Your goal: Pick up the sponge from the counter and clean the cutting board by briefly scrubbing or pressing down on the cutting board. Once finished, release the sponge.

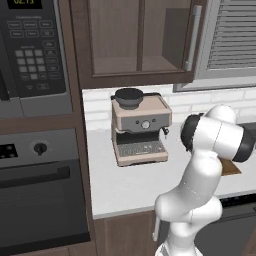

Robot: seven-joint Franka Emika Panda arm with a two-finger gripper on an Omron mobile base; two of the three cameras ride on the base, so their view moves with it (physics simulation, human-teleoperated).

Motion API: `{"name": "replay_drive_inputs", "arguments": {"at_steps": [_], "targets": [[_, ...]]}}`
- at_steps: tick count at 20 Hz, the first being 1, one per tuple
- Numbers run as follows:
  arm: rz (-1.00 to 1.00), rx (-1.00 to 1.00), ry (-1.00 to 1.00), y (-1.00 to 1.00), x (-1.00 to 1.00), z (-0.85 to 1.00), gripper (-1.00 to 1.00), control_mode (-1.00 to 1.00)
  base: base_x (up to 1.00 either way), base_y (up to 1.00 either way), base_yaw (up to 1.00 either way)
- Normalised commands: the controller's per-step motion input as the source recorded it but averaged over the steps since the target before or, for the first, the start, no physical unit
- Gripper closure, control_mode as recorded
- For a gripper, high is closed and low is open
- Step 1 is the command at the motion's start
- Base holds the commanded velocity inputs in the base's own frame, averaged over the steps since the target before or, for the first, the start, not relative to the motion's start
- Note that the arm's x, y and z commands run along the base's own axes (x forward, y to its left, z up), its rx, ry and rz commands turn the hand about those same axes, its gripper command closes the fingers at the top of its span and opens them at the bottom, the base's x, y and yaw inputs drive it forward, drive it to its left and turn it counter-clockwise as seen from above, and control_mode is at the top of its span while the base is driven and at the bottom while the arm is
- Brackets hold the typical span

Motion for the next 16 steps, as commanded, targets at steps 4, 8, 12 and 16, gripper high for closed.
{"name": "replay_drive_inputs", "arguments": {"at_steps": [4, 8, 12, 16], "targets": [[0.00, 0.03, 0.00, 0.02, -0.36, -0.07, 1.00, -1.00, 0.00, 0.00, 0.00], [0.00, 0.01, 0.00, -0.13, -0.42, -0.01, 1.00, -1.00, 0.00, 0.00, 0.00], [0.00, 0.02, 0.00, -0.15, -0.55, -0.03, 1.00, -1.00, 0.00, 0.00, 0.00], [0.00, 0.06, 0.00, -0.06, -0.57, -0.05, 1.00, -1.00, 0.00, 0.00, 0.00]]}}
